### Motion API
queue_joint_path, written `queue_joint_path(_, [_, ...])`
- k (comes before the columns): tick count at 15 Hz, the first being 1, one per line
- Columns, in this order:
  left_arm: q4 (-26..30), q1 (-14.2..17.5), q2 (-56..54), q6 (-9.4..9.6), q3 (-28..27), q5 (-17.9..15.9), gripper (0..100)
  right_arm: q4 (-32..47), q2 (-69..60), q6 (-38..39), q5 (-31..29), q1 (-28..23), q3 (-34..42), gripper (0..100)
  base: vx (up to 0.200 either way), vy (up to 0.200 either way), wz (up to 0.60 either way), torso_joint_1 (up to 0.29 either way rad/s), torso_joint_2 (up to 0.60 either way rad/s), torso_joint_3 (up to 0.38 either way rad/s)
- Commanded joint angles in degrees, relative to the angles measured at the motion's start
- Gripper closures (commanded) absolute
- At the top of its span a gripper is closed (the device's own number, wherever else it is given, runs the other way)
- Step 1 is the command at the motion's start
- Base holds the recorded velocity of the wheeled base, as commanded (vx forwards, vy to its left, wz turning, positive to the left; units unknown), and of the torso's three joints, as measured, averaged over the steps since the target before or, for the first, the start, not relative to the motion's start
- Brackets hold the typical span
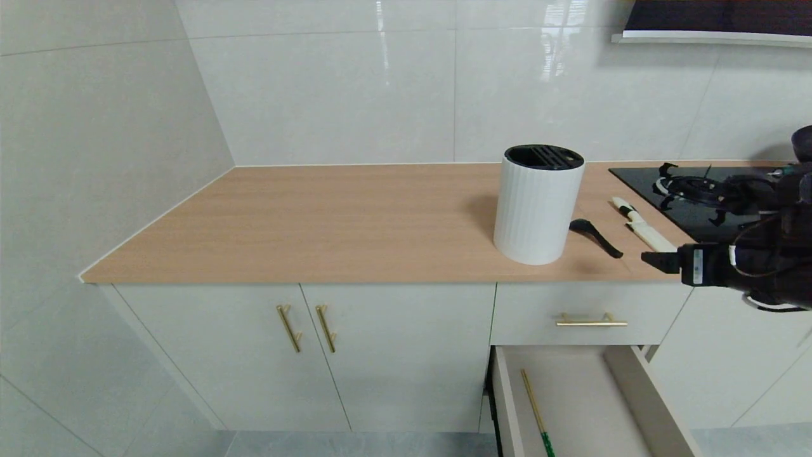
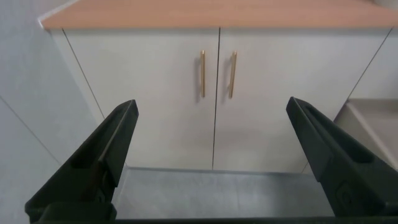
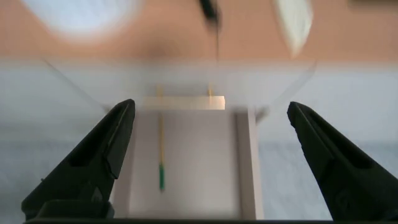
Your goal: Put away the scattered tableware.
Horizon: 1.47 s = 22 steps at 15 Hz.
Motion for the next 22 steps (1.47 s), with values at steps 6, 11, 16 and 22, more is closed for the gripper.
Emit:
queue_joint_path(6, [0.0,0.0,0.1,-0.01,0.0,0.0,0,1.8,27.6,-9.0,4.5,-5.9,-30.7,0,0.0,0.0,0.0,0.101,-0.21,-0.109])
queue_joint_path(11, [0.0,0.0,0.0,-0.01,0.0,0.0,0,19.3,30.0,-9.8,25.1,-10.0,-42.1,0,0.0,0.0,0.0,0.0,0.0,0.0])
queue_joint_path(16, [-0.1,0.0,0.1,-0.01,0.0,0.0,0,18.6,33.4,-13.8,26.3,-10.0,-41.5,0,0.0,0.0,0.0,0.0,0.0,0.0])
queue_joint_path(22, [-0.1,0.0,0.1,-0.01,0.0,0.0,0,14.0,39.3,-13.9,26.2,-8.6,-41.6,0,0.0,0.0,0.0,0.0,0.0,0.0])
